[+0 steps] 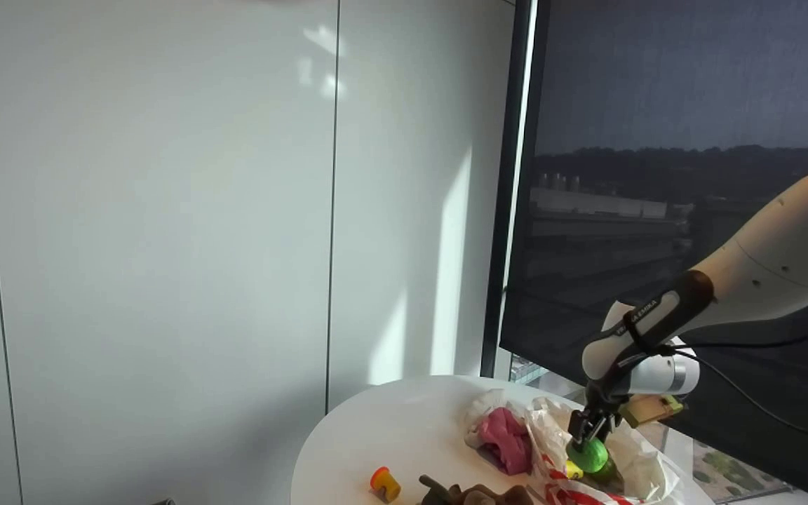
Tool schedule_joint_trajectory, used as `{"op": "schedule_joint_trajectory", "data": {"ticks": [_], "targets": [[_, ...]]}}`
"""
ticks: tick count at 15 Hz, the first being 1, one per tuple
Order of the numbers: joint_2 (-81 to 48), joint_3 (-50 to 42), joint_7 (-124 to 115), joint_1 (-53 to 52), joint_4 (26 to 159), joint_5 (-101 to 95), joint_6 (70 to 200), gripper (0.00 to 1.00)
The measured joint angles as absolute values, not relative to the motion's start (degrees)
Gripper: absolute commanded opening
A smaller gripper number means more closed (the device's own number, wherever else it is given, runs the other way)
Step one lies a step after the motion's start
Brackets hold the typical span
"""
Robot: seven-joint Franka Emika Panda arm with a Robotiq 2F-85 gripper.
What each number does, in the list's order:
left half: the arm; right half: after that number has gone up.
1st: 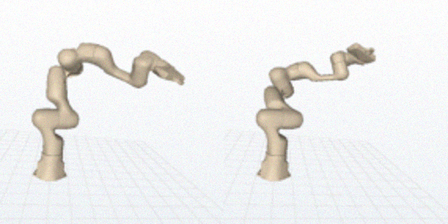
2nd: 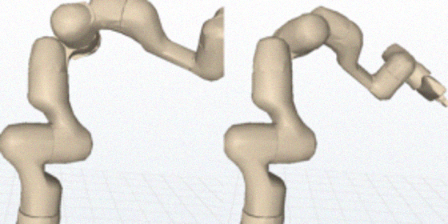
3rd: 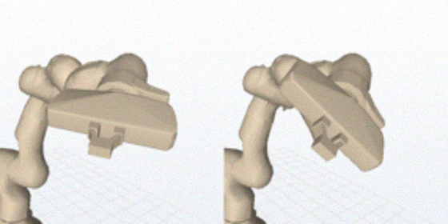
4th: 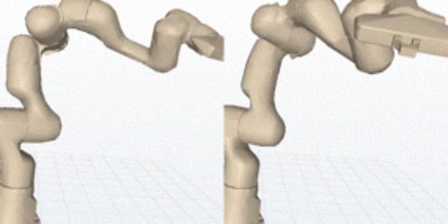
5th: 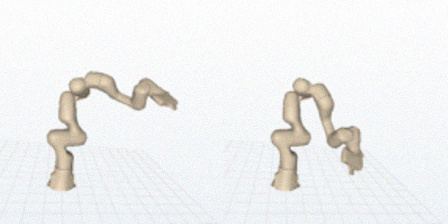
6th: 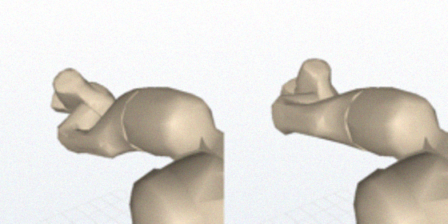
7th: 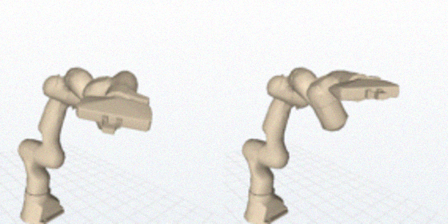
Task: Remove all the objects in the plastic bag and place them on the table
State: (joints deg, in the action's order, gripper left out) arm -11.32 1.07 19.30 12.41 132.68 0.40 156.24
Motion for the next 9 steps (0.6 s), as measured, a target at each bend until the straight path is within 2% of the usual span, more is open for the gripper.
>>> {"op": "schedule_joint_trajectory", "data": {"ticks": [4,9], "targets": [[-5.5,4.0,23.9,7.5,138.0,0.4,157.1,0.46],[-10.3,3.7,20.9,1.4,137.3,-11.0,163.7,0.46]]}}
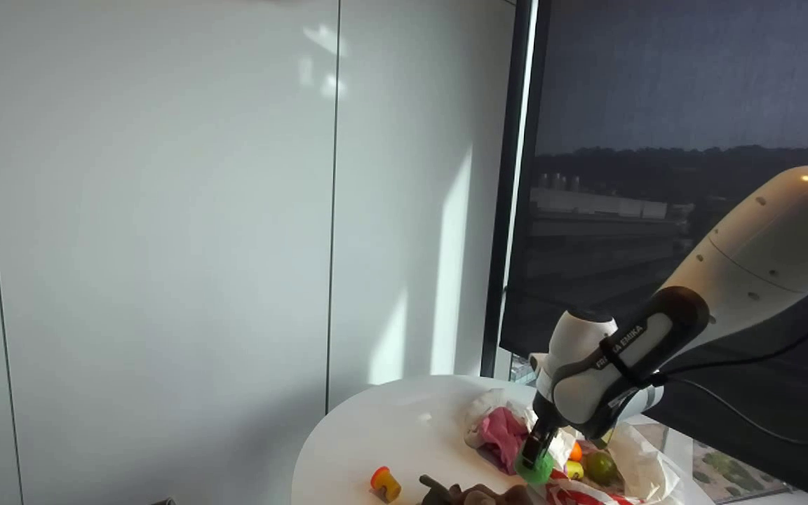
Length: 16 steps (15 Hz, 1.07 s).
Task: Remove all the objects in the plastic bag and place them on the table
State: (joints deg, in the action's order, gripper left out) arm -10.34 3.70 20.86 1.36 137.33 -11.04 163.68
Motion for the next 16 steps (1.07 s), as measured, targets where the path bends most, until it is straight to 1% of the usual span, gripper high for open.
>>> {"op": "schedule_joint_trajectory", "data": {"ticks": [3,7,8,9,10,11,12,16], "targets": [[-15.6,2.8,20.0,0.2,134.4,-14.8,164.5,0.46],[-21.7,2.8,20.1,0.1,130.3,-15.0,164.8,0.46],[-22.9,2.9,20.2,0.2,129.4,-14.9,164.9,0.62],[-23.8,3.0,20.2,0.2,128.7,-14.9,164.9,0.93],[-24.5,3.0,20.2,0.2,128.1,-14.9,164.9,0.94],[-25.0,3.2,20.2,0.5,127.6,-14.7,165.1,0.99],[-25.3,3.5,20.2,0.9,127.2,-14.4,165.2,1.0],[-25.2,7.0,22.1,4.6,126.3,-10.6,165.2,1.0]]}}
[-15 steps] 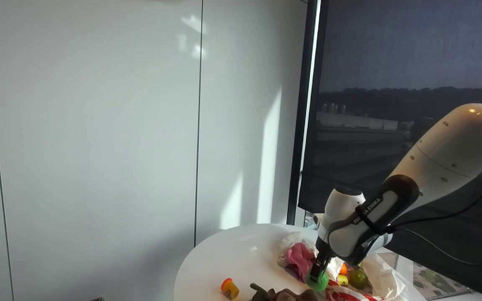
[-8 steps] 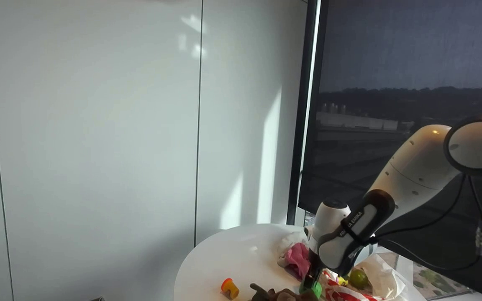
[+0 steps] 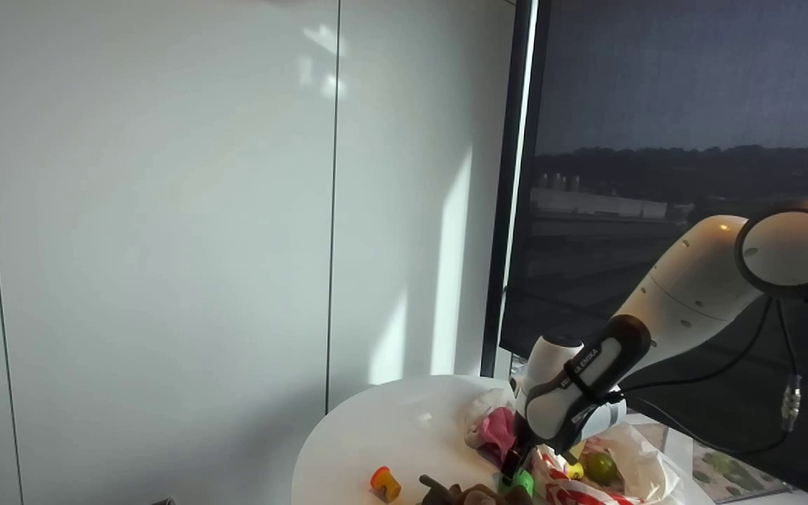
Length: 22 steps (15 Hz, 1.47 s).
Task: Remove all the objects in the plastic bag and place them on the table
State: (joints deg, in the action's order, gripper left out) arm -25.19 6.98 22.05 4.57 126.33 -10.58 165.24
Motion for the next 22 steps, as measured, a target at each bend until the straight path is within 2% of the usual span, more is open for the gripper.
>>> {"op": "schedule_joint_trajectory", "data": {"ticks": [4,10,14,22], "targets": [[-21.4,8.5,22.5,8.8,126.4,-5.1,164.5,1.0],[-14.3,-1.8,18.6,11.7,126.6,-4.4,156.1,1.0],[-15.9,-7.3,16.4,11.8,126.5,-8.6,155.1,1.0],[-25.4,-9.9,11.5,6.9,121.2,-20.2,156.8,1.0]]}}
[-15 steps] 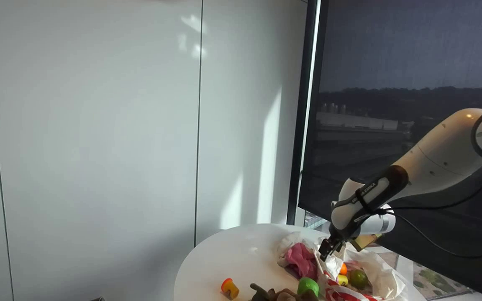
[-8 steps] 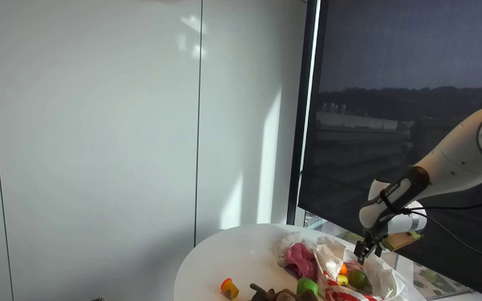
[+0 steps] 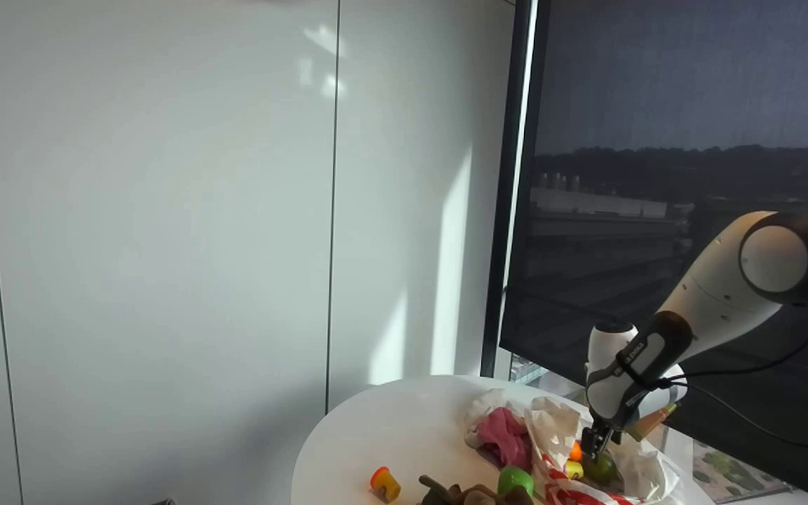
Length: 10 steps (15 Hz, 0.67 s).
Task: Remove all the objects in the plastic bag and place them on the table
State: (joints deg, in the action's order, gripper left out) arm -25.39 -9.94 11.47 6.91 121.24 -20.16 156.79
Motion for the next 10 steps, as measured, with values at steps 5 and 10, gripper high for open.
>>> {"op": "schedule_joint_trajectory", "data": {"ticks": [5,10], "targets": [[-31.7,-9.9,11.5,7.0,115.1,-19.7,156.3,1.0],[-36.5,-9.2,11.8,9.4,111.1,-16.5,155.3,1.0]]}}
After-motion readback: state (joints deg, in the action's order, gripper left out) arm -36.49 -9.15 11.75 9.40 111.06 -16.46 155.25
